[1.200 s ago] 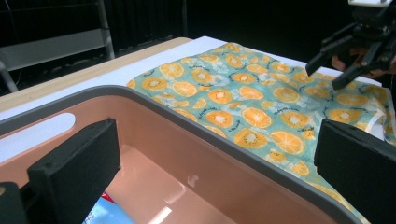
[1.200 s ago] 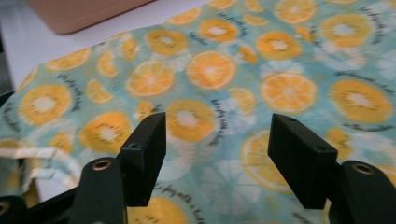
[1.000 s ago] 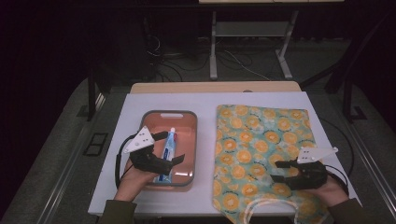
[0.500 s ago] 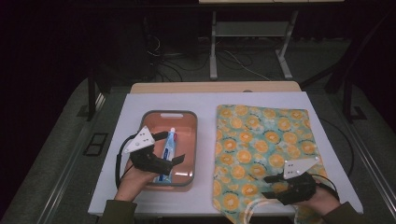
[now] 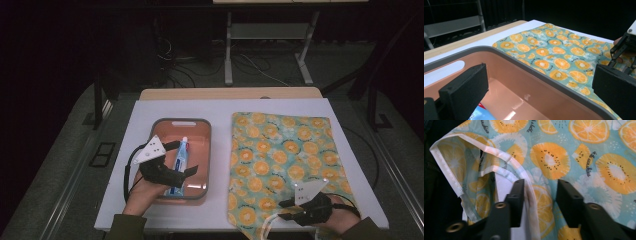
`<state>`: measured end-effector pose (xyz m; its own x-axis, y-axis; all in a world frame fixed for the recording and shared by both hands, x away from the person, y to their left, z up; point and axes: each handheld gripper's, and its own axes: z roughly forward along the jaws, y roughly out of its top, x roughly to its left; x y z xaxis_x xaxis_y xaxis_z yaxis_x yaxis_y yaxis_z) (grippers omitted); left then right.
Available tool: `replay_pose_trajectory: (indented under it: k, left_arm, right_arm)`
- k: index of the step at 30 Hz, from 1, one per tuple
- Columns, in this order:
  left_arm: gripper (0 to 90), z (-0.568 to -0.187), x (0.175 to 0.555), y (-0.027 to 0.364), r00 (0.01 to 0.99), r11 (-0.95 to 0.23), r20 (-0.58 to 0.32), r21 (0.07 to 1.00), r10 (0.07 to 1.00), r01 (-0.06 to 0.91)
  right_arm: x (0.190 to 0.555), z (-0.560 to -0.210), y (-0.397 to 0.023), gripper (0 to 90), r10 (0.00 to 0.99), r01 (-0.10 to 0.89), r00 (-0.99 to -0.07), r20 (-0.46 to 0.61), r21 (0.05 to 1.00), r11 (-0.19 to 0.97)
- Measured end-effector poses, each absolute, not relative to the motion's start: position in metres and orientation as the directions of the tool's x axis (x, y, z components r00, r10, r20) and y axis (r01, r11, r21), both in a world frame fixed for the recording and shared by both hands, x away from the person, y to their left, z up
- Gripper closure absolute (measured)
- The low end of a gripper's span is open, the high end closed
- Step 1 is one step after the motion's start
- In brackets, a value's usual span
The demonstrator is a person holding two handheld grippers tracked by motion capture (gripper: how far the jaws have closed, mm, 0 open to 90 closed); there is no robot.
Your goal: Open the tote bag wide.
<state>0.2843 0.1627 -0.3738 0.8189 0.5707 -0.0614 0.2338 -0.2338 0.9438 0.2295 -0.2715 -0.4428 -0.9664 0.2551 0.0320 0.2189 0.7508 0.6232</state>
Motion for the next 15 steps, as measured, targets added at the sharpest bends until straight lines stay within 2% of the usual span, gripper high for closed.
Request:
replay_pose_trajectory:
  k: [3, 5, 15]
  left_arm:
    - [0.0, -0.3738, 0.2844, 0.1626, 0.818, -0.235, -0.061, 0.943, 0.571, 0.234]
    - [0.0, -0.3738, 0.2844, 0.1625, 0.818, -0.234, -0.061, 0.944, 0.572, 0.234]
    - [0.0, -0.3738, 0.2849, 0.1624, 0.818, -0.236, -0.060, 0.943, 0.572, 0.235]
  right_arm:
    - [0.2303, -0.4430, -0.2721, 76.9, 0.254, 0.222, -0.966, 0.038, 0.626, 0.748]
    - [0.2304, -0.4431, -0.2716, 87.4, 0.269, 0.227, -0.963, 0.029, 0.625, 0.747]
    - [0.2367, -0.4419, -0.2713, 90.0, 0.298, 0.257, -0.953, 0.047, 0.646, 0.719]
